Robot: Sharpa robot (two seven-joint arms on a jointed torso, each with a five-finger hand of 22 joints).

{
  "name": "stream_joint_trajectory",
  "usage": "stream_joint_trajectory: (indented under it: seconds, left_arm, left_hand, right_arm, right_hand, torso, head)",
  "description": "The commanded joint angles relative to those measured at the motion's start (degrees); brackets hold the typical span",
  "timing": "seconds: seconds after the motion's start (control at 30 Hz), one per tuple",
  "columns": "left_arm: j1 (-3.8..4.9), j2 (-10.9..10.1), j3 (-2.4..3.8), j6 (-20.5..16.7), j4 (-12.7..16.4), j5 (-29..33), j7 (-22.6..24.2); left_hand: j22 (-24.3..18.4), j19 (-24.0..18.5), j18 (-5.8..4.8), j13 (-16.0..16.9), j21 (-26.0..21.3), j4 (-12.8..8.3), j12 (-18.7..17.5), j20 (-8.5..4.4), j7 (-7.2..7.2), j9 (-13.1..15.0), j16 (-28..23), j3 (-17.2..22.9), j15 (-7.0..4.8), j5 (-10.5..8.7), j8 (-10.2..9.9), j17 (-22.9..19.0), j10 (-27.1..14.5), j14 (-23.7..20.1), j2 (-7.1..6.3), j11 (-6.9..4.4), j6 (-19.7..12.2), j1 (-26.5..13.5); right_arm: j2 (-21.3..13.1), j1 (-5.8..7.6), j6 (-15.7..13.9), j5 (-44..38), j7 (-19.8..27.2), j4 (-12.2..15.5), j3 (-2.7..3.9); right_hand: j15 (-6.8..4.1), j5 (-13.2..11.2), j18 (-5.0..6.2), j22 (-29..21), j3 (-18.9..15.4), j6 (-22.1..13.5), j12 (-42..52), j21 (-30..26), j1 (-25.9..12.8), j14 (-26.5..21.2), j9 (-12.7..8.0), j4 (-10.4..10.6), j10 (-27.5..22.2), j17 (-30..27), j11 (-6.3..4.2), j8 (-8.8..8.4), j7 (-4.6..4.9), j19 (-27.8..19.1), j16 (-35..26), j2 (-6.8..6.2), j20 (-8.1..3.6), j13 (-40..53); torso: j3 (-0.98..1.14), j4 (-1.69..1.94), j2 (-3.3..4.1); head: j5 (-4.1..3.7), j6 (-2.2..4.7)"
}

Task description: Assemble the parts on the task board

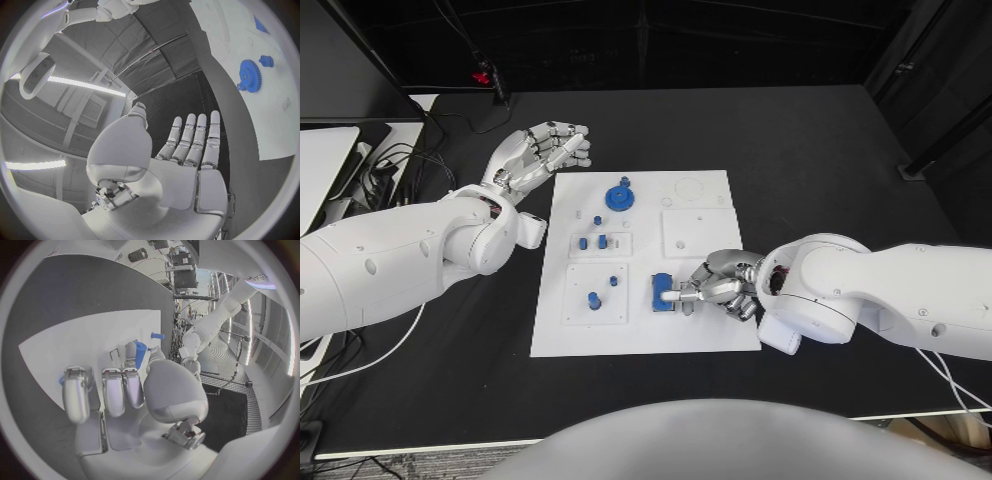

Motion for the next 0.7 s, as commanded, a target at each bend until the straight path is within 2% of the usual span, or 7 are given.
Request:
stream_joint_trajectory:
  seconds: [0.03,0.2,0.47,0.57,0.7]
  left_arm:
    - [0.07,0.07,0.04,0.68,0.01,0.12,2.44]
    - [0.07,0.04,0.04,0.64,0.04,0.12,2.46]
    - [0.06,-0.02,0.04,0.63,0.13,0.12,2.44]
    - [0.06,-0.02,0.04,0.65,0.14,0.12,2.43]
    - [0.04,0.00,0.04,0.66,0.13,0.12,2.44]
  left_hand:
    - [-0.08,-0.06,-0.08,-0.08,0.09,-0.08,0.35,0.10,7.55,-0.05,0.24,-0.38,-0.02,0.23,0.20,-0.04,-0.38,-0.41,0.51,-0.06,-0.44,0.05]
    - [-0.08,-0.06,-0.08,-0.08,0.09,-0.08,0.35,0.10,7.55,-0.05,0.24,-0.38,-0.02,0.23,0.20,-0.04,-0.38,-0.41,0.51,-0.06,-0.44,0.05]
    - [-0.08,-0.06,-0.08,-0.08,0.09,-0.08,0.35,0.10,7.55,-0.05,0.24,-0.38,-0.02,0.23,0.20,-0.04,-0.38,-0.41,0.51,-0.06,-0.44,0.05]
    - [-0.08,-0.06,-0.08,-0.08,0.09,-0.08,0.35,0.10,7.55,-0.05,0.24,-0.38,-0.02,0.23,0.20,-0.04,-0.38,-0.41,0.51,-0.06,-0.44,0.05]
    - [-0.08,-0.06,-0.08,-0.08,0.09,-0.08,0.35,0.10,7.55,-0.05,0.24,-0.38,-0.02,0.23,0.20,-0.04,-0.38,-0.41,0.51,-0.06,-0.44,0.05]
  right_arm:
    - [0.38,0.10,2.58,-0.38,-2.31,-0.16,0.02]
    - [1.11,0.10,3.14,-0.53,-2.96,-0.67,0.02]
    - [1.64,0.10,2.75,-0.58,-2.79,-0.99,0.02]
    - [1.78,0.10,2.75,-0.58,-2.79,-1.12,0.02]
    - [2.09,0.10,2.66,-0.58,-2.91,-1.41,0.02]
  right_hand:
    - [-0.45,-0.96,-0.42,15.09,-0.39,0.20,0.14,0.19,-0.06,5.97,0.47,0.04,5.96,15.09,-0.42,0.35,-0.43,6.05,0.14,1.23,-0.53,15.08]
    - [-0.56,-2.04,-0.42,15.09,-0.61,0.18,0.14,0.19,-0.34,5.97,0.99,0.07,5.96,15.09,-0.54,0.20,-0.54,6.05,0.14,2.70,-0.66,15.08]
    - [-0.58,-1.81,-0.42,15.09,-0.72,-0.02,0.14,0.19,-0.14,5.97,1.11,-0.03,5.96,15.09,-0.55,0.02,-0.52,6.05,0.14,2.84,-0.69,15.08]
    - [-0.59,-1.74,-0.42,15.09,-0.74,-0.06,0.14,0.19,-0.11,5.97,1.13,-0.04,5.96,15.09,-0.54,-0.01,-0.52,6.05,0.14,2.88,-0.70,15.08]
    - [-0.60,-1.15,-0.42,15.09,-0.71,-0.11,0.14,0.19,0.22,5.97,1.37,-0.02,5.96,15.09,-0.56,-0.20,-0.54,6.05,0.14,3.63,-0.73,15.08]
  torso:
    - [0.02,0.02,0.01]
    - [0.04,0.03,0.05]
    - [0.11,0.01,0.11]
    - [0.05,-0.06,0.06]
    - [0.04,-0.03,0.06]
  head:
    - [0.03,0.00]
    - [0.01,0.00]
    - [0.21,0.00]
    - [0.26,0.00]
    - [0.09,0.00]
